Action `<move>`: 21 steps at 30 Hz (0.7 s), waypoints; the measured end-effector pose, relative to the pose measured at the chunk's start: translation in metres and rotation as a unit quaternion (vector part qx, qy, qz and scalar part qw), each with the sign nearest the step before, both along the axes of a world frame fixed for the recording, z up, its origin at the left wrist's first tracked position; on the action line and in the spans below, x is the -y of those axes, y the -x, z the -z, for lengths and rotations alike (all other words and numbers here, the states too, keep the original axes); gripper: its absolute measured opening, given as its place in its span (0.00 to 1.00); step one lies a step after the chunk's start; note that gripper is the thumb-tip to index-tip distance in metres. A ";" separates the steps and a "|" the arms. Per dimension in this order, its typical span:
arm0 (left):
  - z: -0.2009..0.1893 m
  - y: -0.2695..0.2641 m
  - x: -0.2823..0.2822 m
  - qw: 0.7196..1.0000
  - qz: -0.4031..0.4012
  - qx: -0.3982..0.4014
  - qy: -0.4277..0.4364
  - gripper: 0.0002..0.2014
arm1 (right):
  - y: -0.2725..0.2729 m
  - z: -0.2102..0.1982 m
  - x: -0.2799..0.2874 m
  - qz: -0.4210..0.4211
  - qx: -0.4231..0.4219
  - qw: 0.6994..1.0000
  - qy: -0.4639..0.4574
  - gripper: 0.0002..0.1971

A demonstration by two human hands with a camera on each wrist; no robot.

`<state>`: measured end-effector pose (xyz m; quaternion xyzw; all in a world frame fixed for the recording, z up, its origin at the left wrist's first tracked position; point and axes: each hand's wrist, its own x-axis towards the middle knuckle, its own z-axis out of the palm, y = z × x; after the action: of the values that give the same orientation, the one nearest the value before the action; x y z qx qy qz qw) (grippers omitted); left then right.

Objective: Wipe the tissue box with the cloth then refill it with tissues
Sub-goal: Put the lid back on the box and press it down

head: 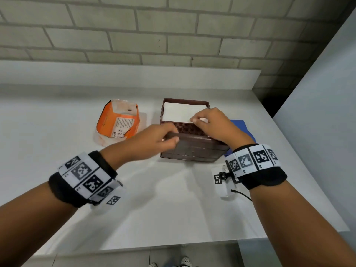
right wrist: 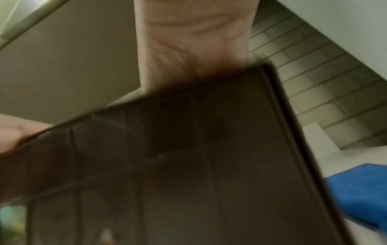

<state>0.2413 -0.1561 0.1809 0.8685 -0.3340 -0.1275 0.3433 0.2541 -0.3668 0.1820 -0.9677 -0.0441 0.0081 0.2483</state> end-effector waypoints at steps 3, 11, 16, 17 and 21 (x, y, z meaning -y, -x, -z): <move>-0.012 -0.017 0.000 0.997 -0.047 -0.023 0.059 0.06 | 0.001 -0.016 0.007 0.058 -0.033 0.980 -0.185 0.21; -0.021 -0.078 0.005 0.886 -0.208 -0.250 0.331 0.15 | -0.008 -0.019 0.030 0.078 -0.169 0.886 -0.426 0.18; -0.024 -0.108 0.023 0.800 -0.295 -0.338 0.398 0.15 | -0.019 -0.008 0.018 0.130 -0.138 0.855 -0.482 0.19; -0.023 -0.111 0.026 0.800 -0.297 -0.341 0.394 0.14 | -0.023 -0.007 0.018 0.151 -0.132 0.836 -0.511 0.19; -0.008 -0.118 0.041 0.855 -0.331 -0.289 0.276 0.06 | -0.035 -0.003 0.017 0.223 -0.127 0.778 -0.574 0.17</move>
<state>0.3593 -0.1966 0.1889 0.7211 0.0657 -0.1546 0.6721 0.2889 -0.3836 0.1849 -0.6186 0.2078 0.0485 0.7561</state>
